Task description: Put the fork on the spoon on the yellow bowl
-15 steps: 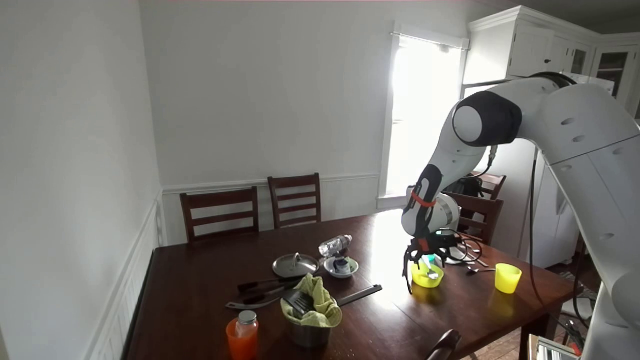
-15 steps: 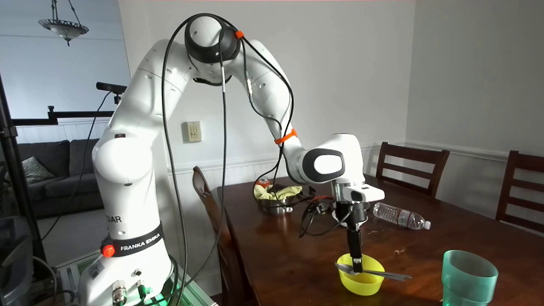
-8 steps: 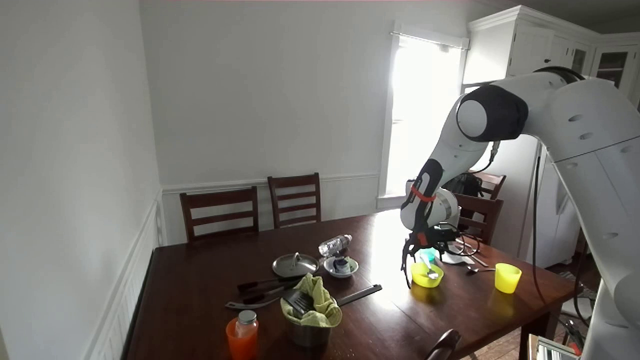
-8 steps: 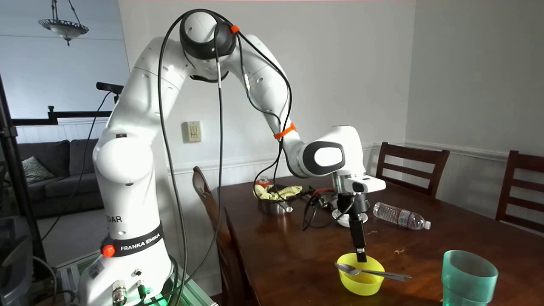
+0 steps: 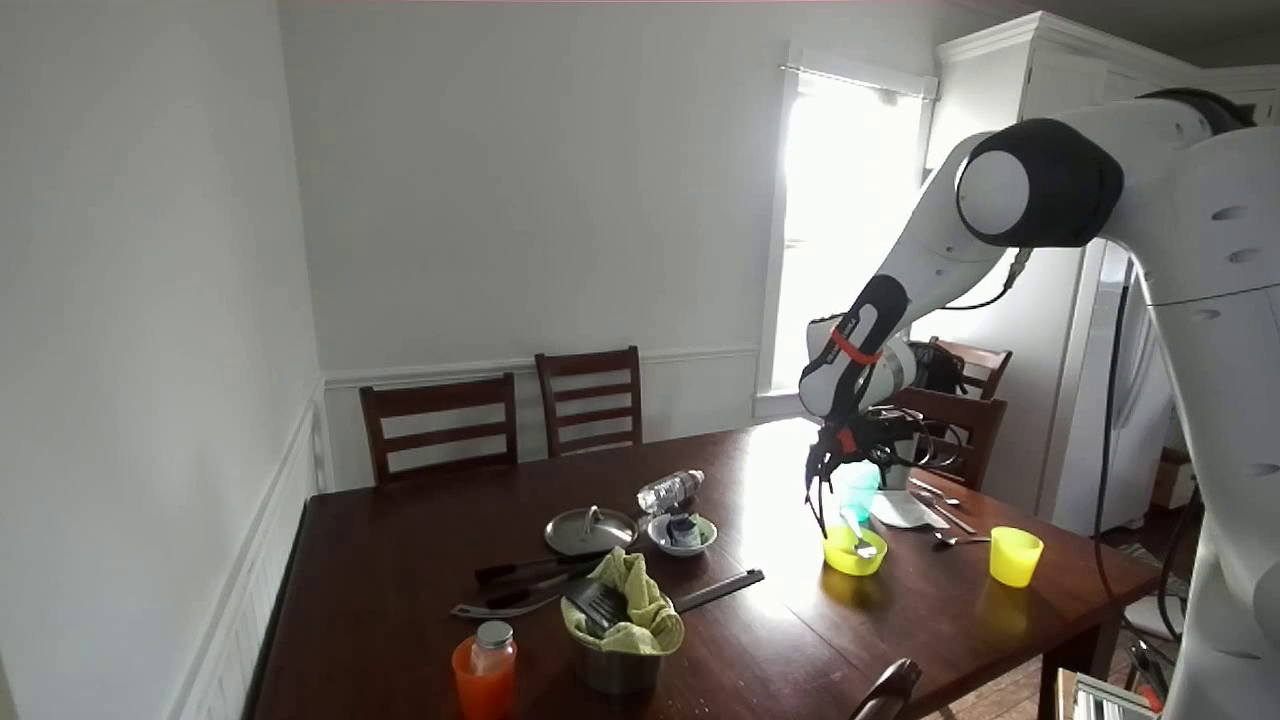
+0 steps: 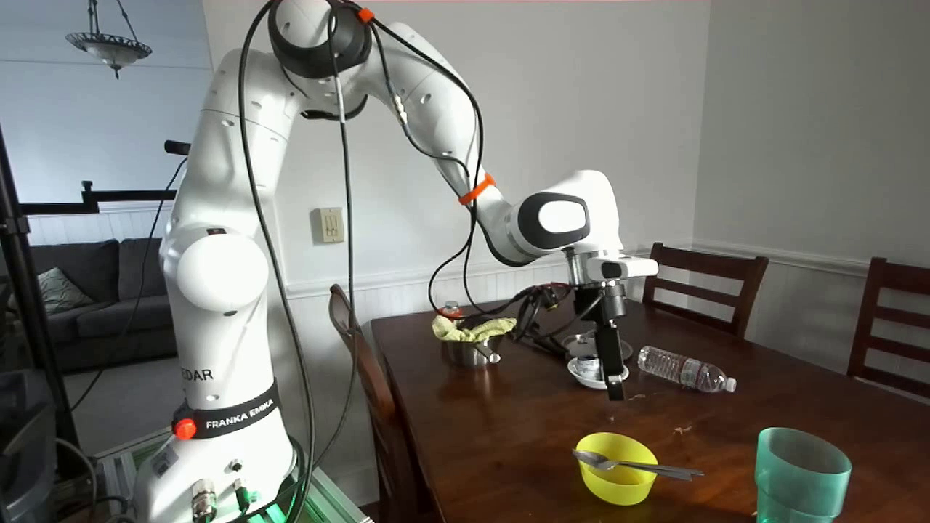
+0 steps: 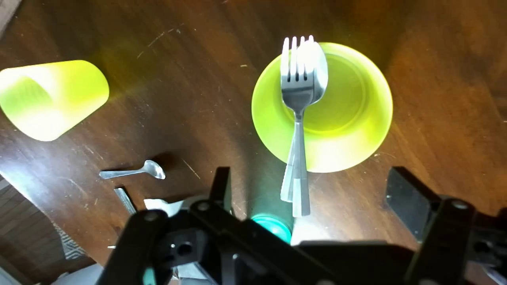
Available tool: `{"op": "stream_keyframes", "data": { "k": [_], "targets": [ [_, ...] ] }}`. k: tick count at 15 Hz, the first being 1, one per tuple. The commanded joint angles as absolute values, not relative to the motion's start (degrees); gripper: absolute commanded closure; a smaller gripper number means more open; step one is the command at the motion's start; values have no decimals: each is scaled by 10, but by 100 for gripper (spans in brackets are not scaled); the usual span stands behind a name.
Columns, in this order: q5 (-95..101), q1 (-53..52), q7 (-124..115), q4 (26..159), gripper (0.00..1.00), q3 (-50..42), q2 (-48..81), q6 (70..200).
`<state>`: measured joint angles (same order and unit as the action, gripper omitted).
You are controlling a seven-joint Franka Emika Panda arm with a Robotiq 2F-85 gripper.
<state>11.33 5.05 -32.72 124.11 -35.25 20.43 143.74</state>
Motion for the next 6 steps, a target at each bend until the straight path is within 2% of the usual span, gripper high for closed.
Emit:
{"op": "stream_keyframes", "data": {
  "k": [1,6],
  "targets": [
    [171,40,-366,1246,0,-355,149,1392],
    [163,73,-359,1238,0,-320,163,1404]
  ]
}}
